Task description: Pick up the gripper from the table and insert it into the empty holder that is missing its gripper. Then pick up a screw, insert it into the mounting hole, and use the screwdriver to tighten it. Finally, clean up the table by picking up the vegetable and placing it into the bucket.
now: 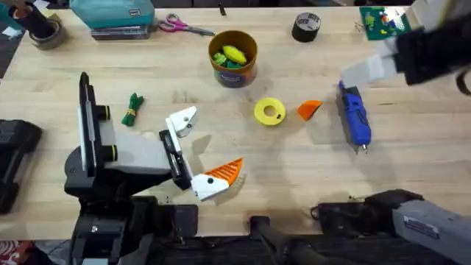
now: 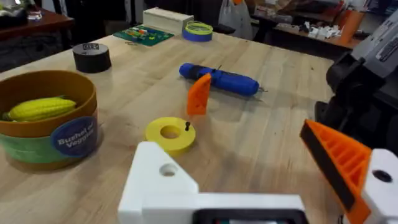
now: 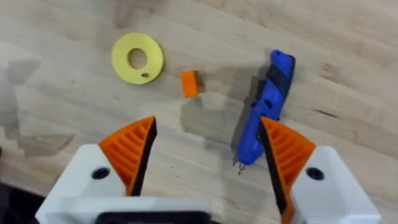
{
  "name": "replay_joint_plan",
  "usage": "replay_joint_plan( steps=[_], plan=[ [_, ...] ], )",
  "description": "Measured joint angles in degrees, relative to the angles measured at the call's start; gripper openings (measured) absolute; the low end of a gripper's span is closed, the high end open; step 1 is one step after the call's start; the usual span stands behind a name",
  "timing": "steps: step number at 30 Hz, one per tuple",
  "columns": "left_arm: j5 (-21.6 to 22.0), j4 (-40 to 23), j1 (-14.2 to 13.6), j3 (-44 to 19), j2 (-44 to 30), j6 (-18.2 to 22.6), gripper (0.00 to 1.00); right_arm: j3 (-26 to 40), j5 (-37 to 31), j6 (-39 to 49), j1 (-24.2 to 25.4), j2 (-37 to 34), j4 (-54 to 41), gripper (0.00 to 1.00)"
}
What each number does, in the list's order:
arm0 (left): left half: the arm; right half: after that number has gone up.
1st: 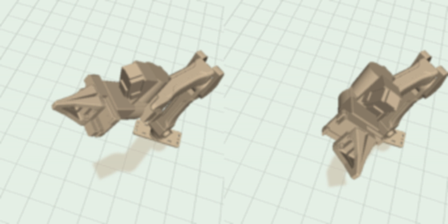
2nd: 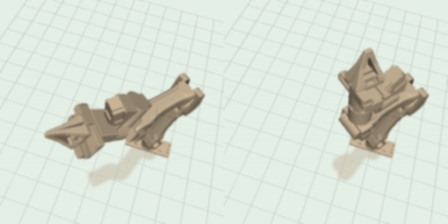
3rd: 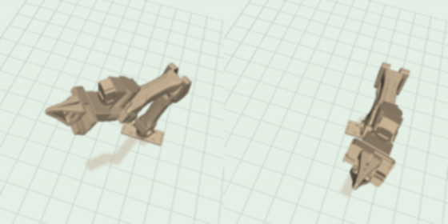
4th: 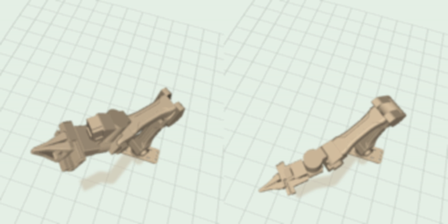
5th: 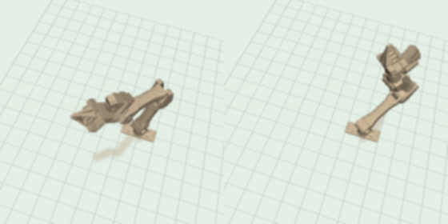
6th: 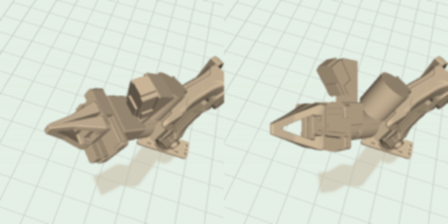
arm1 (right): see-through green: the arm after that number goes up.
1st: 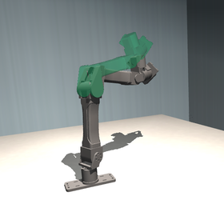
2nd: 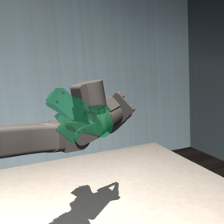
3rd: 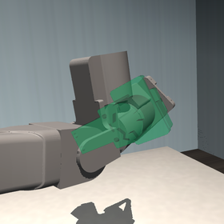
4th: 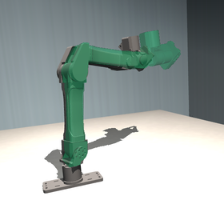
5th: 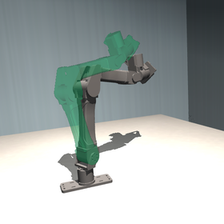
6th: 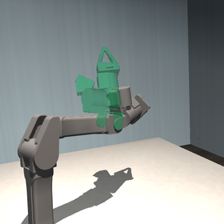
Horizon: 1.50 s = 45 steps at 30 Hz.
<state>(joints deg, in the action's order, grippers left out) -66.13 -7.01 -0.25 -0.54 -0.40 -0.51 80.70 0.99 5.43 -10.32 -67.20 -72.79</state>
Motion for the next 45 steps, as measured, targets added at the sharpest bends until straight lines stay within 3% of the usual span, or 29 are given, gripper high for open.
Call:
replay_joint_plan(
  steps=[5,10,27,45],
  plan=[
    [0.0,0.0,0.0,0.0,0.0,0.0,0.985,7.4,0.2,0.4,-5.4,-7.8,-3.6,0.996],
    [0.0,0.0,0.0,0.0,0.0,0.0,0.986,8.9,0.4,0.4,-8.3,-12.0,-5.8,0.996],
    [0.0,0.0,0.0,0.0,0.0,0.0,0.986,9.0,0.4,0.4,-9.8,-12.9,-11.6,0.996],
    [0.2,0.0,0.0,0.0,0.0,0.0,0.986,-7.5,0.4,0.3,-6.7,-12.6,1.2,0.995]
  ],
)
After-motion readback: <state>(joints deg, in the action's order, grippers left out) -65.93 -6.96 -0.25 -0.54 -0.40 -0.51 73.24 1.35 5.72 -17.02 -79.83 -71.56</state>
